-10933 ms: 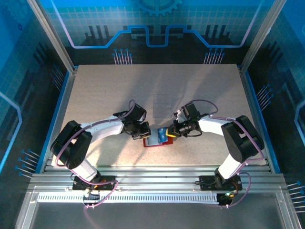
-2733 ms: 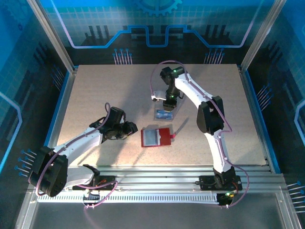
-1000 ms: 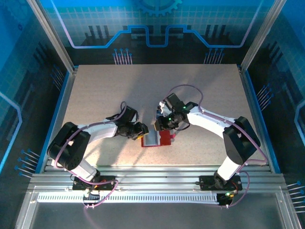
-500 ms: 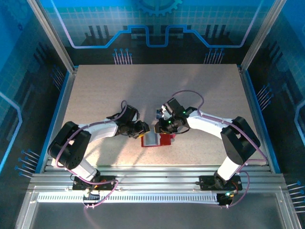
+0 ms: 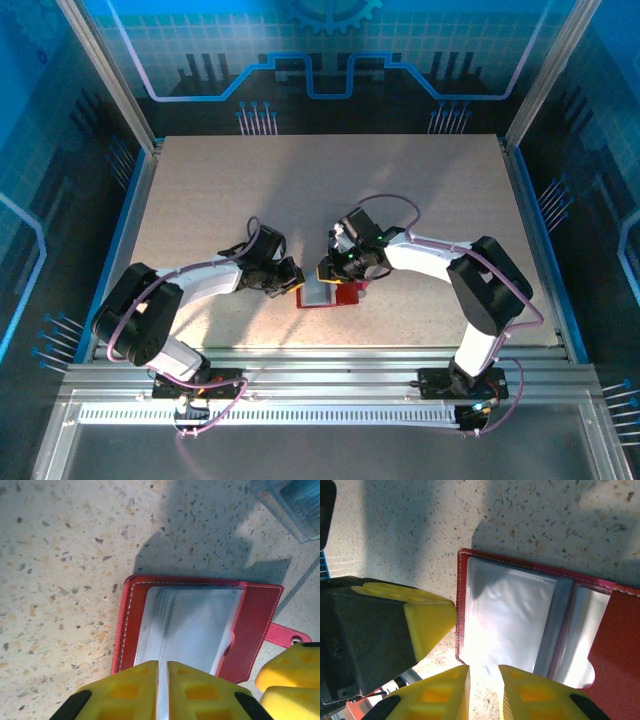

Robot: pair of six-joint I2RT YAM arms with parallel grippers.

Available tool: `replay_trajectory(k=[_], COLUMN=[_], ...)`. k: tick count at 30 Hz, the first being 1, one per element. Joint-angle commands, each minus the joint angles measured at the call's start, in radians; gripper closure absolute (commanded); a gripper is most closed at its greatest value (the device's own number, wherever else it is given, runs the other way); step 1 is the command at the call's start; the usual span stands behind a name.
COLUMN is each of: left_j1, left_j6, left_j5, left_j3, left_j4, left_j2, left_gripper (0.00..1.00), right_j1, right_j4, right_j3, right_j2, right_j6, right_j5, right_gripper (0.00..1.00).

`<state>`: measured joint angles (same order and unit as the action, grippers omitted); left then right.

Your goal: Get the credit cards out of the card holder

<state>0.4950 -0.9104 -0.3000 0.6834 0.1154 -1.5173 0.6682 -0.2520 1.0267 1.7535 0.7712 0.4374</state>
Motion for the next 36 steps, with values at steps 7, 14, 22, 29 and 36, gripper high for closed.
replay_trajectory(k=[7, 14, 22, 29, 36], left_j1=[0.005, 0.005, -0.002, -0.011, -0.026], left_j6=[0.008, 0.009, 0.018, 0.021, 0.031], left_j5=[0.002, 0.004, 0.001, 0.002, -0.004], left_j3=[-0.013, -0.018, -0.02, -0.03, -0.039], left_j4=[0.044, 0.044, 0.05, 0.047, 0.047], left_j2=[-0.011, -0.02, -0.03, -0.042, -0.046], left_gripper=[0.91, 0.92, 0.93, 0.93, 0.93], right_j1=[0.023, 0.027, 0.028, 0.028, 0.028], right_j4=[0.022, 0.027, 0.021, -0.003, -0.054], right_j3=[0.035, 0.042, 0.042, 0.039, 0.047], right_j2=[0.055, 0.082, 0.102, 0.106, 0.104], right_j6=[0.012, 0.013, 0.011, 0.001, -0.024], right_j5=[0.058, 0.066, 0.059, 0.036, -0.001], right_gripper=[0.76, 0.72, 0.66, 0.62, 0.61])
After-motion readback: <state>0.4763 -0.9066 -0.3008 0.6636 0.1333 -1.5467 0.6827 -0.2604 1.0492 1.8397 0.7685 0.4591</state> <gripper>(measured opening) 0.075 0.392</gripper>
